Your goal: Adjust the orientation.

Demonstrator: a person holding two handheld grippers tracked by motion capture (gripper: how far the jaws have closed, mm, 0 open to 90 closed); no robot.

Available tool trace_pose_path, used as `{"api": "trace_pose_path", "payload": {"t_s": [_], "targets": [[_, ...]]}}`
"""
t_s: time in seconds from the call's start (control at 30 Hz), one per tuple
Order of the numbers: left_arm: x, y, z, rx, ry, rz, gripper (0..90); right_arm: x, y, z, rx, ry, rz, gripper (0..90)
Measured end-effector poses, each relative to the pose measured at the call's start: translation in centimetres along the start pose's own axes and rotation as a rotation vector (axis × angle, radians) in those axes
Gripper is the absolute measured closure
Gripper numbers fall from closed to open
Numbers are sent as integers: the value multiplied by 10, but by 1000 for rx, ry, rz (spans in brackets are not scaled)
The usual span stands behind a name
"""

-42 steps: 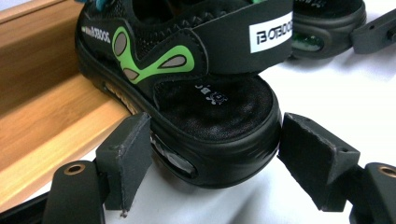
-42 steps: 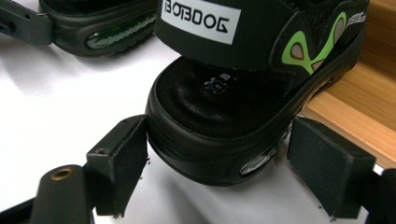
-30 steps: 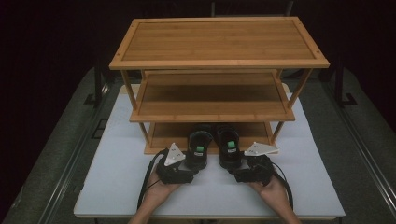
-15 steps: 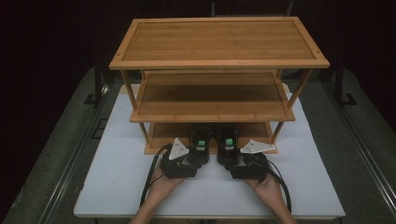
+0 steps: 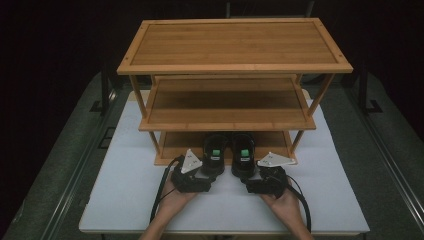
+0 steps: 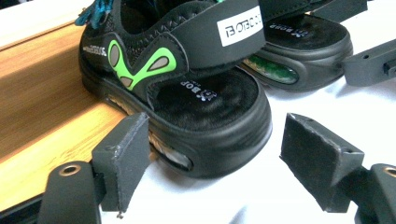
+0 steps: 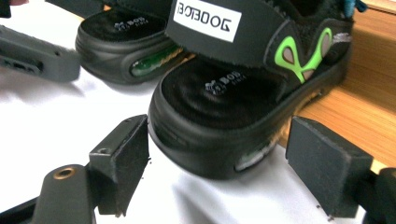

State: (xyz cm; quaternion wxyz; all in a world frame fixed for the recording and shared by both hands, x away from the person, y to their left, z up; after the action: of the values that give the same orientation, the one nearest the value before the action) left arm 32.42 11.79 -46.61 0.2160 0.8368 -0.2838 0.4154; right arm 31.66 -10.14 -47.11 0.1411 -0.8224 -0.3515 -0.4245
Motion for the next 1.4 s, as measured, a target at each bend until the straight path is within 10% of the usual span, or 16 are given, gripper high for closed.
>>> {"api": "trace_pose_path", "payload": {"t_s": [0.6,1.4], "targets": [[-8,3,-17,-31,-9,46,698,-11,-12,-19,-45,23,-18,650],[0,11,0,1,17,54,729,-1,-12,-8,-89,48,-33,785]]}}
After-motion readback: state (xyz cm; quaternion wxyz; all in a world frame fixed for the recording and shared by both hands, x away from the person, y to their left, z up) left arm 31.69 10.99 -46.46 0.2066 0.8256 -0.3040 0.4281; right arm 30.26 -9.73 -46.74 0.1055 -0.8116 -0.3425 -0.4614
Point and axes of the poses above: each handheld gripper's, and its own axes: z roughly forward along the jaws, x roughly out of its top, y roughly to its right, the point moved 5 cm from there along z, roughly forward along the jaws, and after that the axes turned 10 degrees about -z, right-handed, at the moved point
